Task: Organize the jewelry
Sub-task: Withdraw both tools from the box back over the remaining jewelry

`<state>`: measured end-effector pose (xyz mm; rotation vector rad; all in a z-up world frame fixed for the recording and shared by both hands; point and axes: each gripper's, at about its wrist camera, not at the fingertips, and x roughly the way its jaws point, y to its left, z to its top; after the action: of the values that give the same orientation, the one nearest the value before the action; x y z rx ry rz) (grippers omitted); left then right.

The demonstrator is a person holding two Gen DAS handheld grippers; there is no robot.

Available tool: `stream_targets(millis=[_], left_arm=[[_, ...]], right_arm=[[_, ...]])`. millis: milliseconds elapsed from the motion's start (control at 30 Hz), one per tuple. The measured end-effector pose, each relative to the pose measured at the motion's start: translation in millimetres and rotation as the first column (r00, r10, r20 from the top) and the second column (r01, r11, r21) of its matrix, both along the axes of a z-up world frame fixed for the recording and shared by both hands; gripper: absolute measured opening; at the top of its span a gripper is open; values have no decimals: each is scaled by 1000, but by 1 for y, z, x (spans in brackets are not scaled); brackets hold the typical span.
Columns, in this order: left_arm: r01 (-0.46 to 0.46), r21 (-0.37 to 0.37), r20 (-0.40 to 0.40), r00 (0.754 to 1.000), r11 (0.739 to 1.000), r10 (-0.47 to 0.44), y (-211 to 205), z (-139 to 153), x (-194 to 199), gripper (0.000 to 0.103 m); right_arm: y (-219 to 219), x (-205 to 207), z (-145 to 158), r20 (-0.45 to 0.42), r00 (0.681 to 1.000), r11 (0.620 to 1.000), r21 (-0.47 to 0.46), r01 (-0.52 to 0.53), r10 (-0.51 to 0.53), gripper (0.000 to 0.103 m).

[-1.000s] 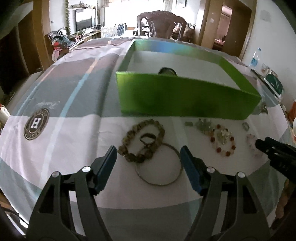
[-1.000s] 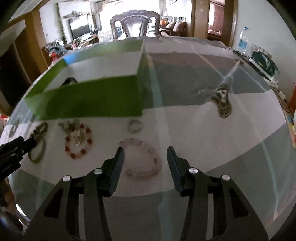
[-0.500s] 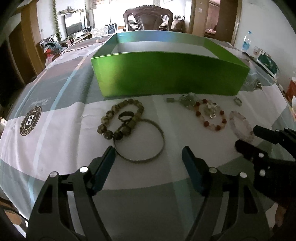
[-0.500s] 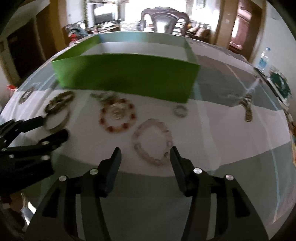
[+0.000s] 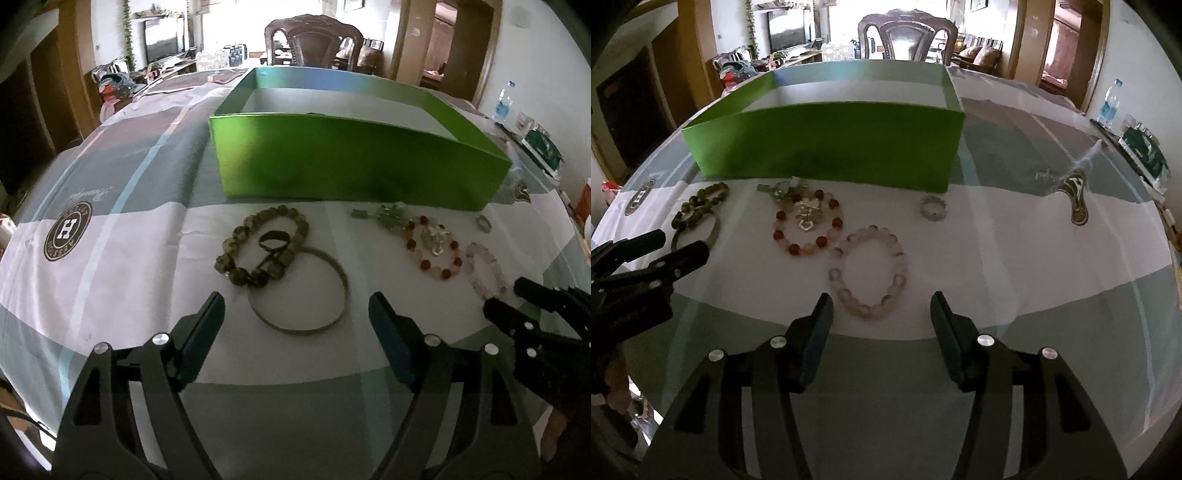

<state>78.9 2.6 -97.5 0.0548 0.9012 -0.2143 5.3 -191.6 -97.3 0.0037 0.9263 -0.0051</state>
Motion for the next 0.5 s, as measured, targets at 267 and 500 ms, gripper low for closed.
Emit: stream_targets(millis=[267, 500], left_arm=[[-7, 22, -6, 1000, 1000, 7, -1, -4, 4, 80], [16, 52, 0, 1000, 999, -16, -8, -5, 0, 80]], right_arm=[[0, -5, -2, 3, 1000, 1000, 5, 5, -5, 60], [0, -6, -3, 3, 1000, 1000, 6, 4, -4, 65]])
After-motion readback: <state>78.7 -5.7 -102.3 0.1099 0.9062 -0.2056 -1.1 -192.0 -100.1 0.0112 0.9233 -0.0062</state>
